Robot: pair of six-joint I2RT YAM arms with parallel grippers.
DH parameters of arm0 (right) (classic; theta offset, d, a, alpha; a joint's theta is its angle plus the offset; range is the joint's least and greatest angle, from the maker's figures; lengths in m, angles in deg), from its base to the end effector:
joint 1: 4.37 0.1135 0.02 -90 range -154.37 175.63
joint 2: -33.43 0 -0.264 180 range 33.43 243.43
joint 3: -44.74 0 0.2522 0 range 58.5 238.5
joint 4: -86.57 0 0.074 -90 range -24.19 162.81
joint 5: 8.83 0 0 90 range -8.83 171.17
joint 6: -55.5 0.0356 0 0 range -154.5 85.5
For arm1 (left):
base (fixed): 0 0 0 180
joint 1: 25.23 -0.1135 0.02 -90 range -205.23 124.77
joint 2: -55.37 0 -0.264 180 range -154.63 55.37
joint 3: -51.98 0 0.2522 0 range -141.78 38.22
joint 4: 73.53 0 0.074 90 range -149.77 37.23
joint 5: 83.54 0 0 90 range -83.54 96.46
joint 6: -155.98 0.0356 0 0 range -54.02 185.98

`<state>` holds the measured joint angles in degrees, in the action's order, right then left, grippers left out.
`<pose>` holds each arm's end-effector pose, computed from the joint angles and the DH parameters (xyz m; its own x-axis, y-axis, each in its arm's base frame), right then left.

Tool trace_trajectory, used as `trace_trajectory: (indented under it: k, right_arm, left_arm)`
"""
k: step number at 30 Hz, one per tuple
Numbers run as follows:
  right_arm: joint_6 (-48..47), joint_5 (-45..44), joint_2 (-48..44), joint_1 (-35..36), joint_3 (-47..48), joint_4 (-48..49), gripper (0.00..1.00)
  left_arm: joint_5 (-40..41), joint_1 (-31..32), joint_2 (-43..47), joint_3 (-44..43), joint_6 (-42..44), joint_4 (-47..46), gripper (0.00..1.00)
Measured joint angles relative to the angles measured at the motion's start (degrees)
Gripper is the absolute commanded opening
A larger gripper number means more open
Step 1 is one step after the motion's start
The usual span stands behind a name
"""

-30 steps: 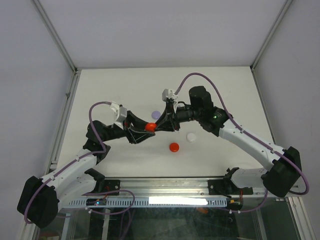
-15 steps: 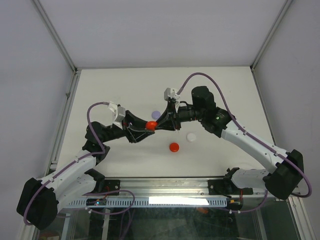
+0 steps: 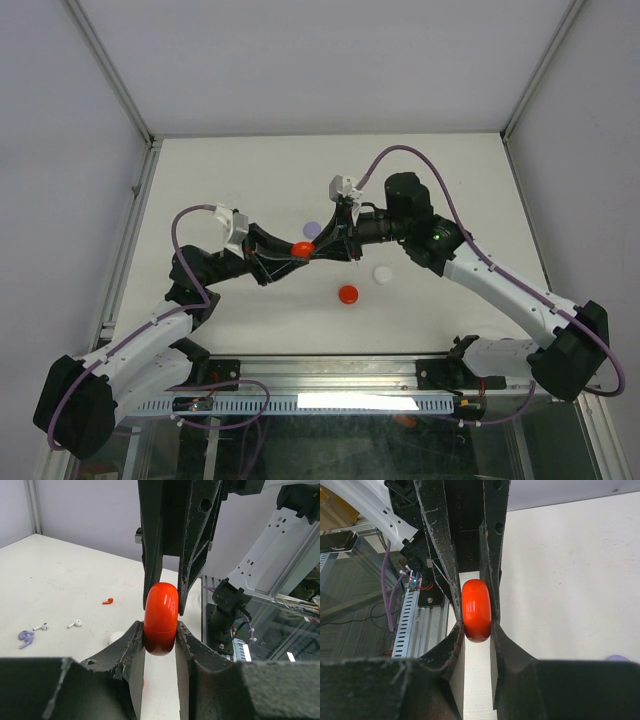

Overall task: Insert the wireless bluetooth earbuds into the charging case
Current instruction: Pick up the charging case at the center of the board.

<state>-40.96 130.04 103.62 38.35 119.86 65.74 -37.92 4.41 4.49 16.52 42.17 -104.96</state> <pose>0.1842 0.2066 0.3569 -0.0899 -0.1838 -0.9789 -0.9949 -0.0291 0.0968 0.1547 -0.1167 0.2787 -0.1593 -0.2413 -0.9573 0.9547 0.2091 -0.2116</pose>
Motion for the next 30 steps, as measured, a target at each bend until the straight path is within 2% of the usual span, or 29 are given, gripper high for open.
trace_trajectory:
  k: [2,4,7,11,25,30]
  right_arm:
    - [0.09,0.0,-0.09,0.0,-0.04,0.28,0.0]
    - [0.2,0.0,-0.13,0.0,-0.2,0.74,0.0]
    - [0.59,-0.02,-0.63,0.0,-1.01,1.92,0.0]
    - [1.27,-0.02,-1.57,0.0,-2.25,3.48,0.0]
    - [2.05,0.02,-1.6,-0.04,-2.25,4.66,0.0]
    - [2.08,0.0,-1.64,-0.09,-2.43,4.94,0.0]
  left_arm:
    - [0.02,0.0,-0.02,0.04,-0.31,-0.39,0.08]
    - [0.13,0.0,-0.02,0.11,-0.68,-0.72,0.08]
    - [0.24,0.0,-0.11,0.11,-0.87,-0.94,0.21]
    - [0.24,0.04,-0.2,0.11,-1.16,-1.22,0.29]
    - [0.63,0.02,-0.39,0.11,-2.43,-2.84,0.31]
    - [0.68,0.02,-0.52,0.11,-2.8,-2.86,0.35]
